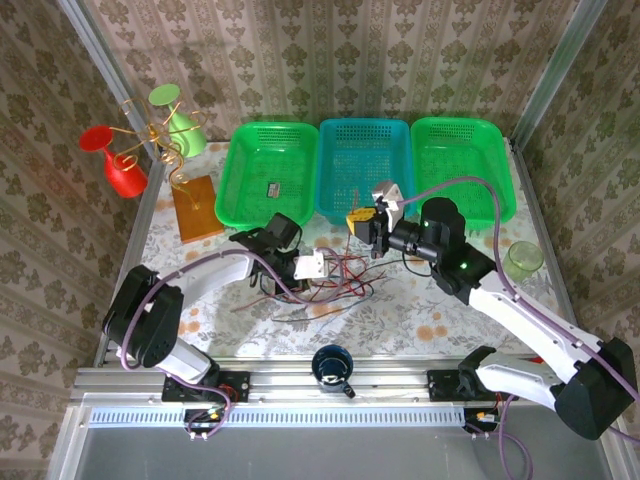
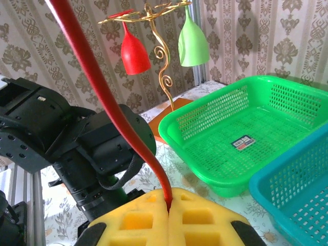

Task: Untangle the cables

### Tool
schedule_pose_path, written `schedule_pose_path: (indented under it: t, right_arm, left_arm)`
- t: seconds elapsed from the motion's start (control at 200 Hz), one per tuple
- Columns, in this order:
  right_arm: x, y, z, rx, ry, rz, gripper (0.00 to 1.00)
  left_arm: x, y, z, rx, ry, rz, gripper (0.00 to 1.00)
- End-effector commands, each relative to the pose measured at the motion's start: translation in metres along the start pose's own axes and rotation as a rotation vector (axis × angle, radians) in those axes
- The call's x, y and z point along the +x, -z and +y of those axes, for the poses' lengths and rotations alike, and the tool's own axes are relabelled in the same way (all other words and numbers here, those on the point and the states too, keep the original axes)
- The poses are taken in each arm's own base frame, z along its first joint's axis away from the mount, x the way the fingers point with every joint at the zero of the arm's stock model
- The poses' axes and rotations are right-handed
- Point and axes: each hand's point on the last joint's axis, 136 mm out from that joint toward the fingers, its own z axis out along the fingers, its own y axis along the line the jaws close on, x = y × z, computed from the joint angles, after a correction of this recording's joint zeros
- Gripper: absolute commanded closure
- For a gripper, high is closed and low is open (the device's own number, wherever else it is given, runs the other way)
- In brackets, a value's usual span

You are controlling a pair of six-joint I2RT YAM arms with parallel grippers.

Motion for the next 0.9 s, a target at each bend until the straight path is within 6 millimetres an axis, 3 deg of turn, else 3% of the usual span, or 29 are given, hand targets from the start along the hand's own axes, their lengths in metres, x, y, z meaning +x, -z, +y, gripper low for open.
schedule_pose_path:
  t: [0.0,0.2,0.415,0.565,0.755,0.895]
  right_arm:
    - [-0.009,0.012,-0.001,0.027,0.019,-0.023,1.00]
    - [-0.022,0.036,-0.015,0.152,0.031,-0.113,1.00]
    - [-0.040,0.062,-0.031,0.283,0.013,-0.206,1.00]
    - [-0.064,0.075,-0.036,0.338,0.003,-0.268,1.00]
    - [-0.097,0.099,-0.059,0.516,-0.047,-0.357,1.00]
    - [-0.121,0.107,-0.057,0.531,-0.019,-0.431,1.00]
  left_arm:
    - [-0.016,0.019,0.014,-0.103,-0.071,0.011,1.00]
    - [-0.065,0.083,0.024,-0.284,-0.213,-0.040,1.00]
    - [-0.098,0.141,0.031,-0.442,-0.300,-0.022,1.00]
    - [-0.130,0.178,0.043,-0.636,-0.386,-0.075,1.00]
    - [-0.168,0.213,0.050,-0.804,-0.429,-0.146,1.00]
    - [-0.194,0.240,0.050,-0.887,-0.460,-0.223,1.00]
